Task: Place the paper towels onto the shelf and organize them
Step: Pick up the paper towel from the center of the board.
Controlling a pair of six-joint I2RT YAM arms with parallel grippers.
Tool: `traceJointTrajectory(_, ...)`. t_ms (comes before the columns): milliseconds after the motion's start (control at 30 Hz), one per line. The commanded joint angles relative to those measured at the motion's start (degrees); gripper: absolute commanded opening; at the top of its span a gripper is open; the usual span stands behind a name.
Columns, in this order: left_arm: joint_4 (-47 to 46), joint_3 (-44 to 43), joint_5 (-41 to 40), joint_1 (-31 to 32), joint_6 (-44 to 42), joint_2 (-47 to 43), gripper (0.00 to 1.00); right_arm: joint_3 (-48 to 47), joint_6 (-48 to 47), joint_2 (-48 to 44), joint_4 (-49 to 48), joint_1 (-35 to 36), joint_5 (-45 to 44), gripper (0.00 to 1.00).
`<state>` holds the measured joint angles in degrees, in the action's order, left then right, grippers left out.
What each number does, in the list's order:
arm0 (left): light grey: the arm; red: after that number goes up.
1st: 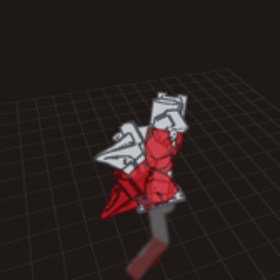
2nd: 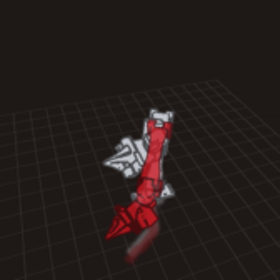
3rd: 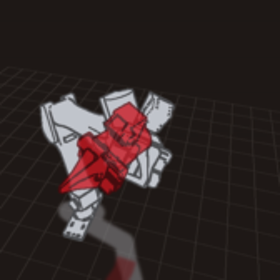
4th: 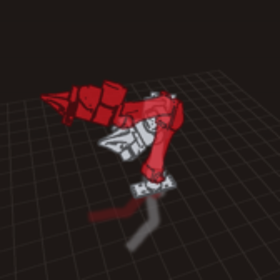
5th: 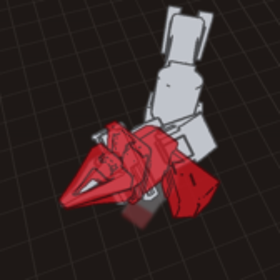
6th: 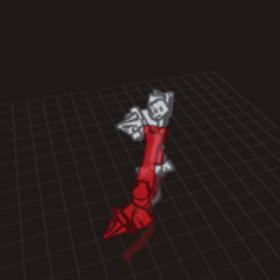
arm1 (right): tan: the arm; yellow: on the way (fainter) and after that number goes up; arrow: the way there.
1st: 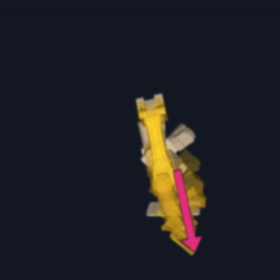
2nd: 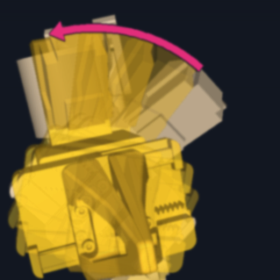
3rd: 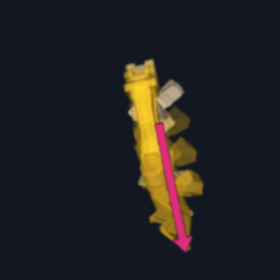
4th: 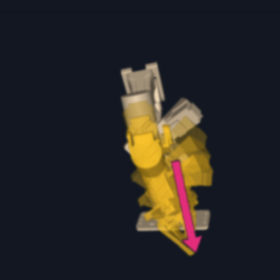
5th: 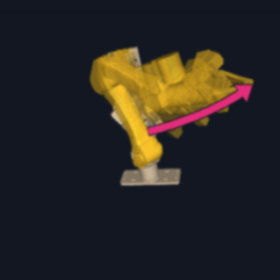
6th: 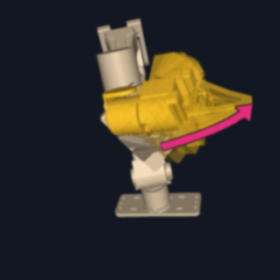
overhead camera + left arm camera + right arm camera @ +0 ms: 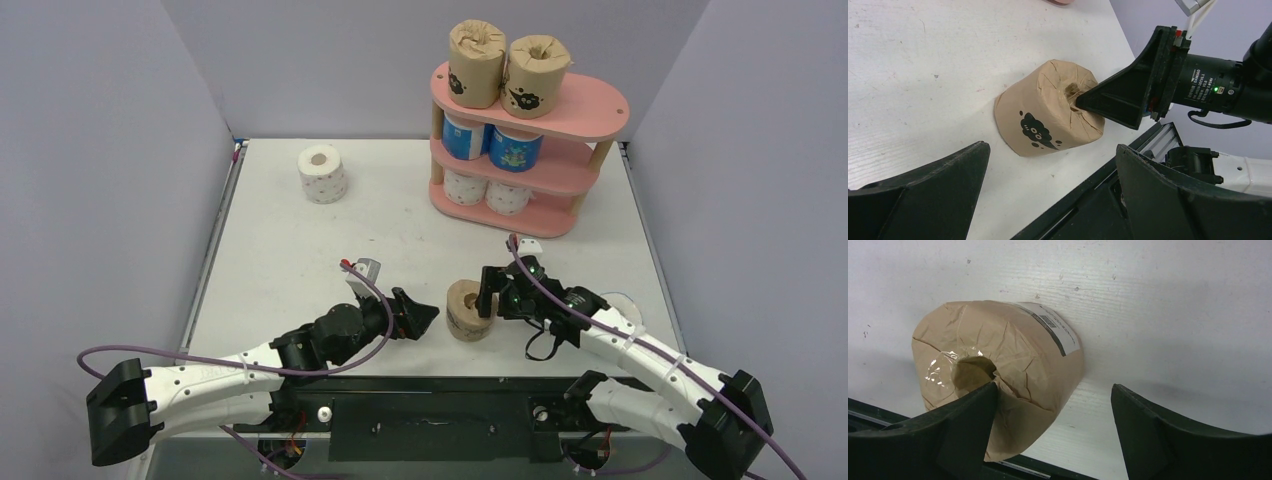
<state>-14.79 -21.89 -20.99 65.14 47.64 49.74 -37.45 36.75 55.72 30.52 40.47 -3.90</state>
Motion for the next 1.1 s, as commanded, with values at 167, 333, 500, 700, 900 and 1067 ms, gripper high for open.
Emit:
traceJointTrajectory(167,-2.4,-1.3,0.1,0.0,0.3,-0.1,0.97,1.3,0.9,5.4,-4.7,-0.3,-1.1,0.72)
traceJointTrajectory(333,-2.5,-1.1,0.0,0.0,0.5,0.1,0.98,1.6,1.4,6.9,-5.6,-0.3,-1.4,0.67)
traceJointTrajectory(500,-2.6,-1.2,0.1,0.0,0.3,0.4,0.97,1.4,2.0,5.1,-5.0,-0.4,-1.7,0.73)
traceJointTrajectory(700,-2.9,-1.3,0.2,0.0,0.2,0.6,0.97,-0.7,2.6,0.0,-2.2,-0.6,-0.6,0.81)
traceJointTrajectory(900,-3.3,-1.2,0.3,0.0,0.3,0.7,0.97,-3.0,3.1,-3.4,-0.1,-0.8,0.9,0.82)
traceJointTrajectory(1067,-3.4,-1.2,0.3,0.0,0.3,0.7,0.97,-2.6,3.0,-4.4,0.7,-0.7,0.6,0.8)
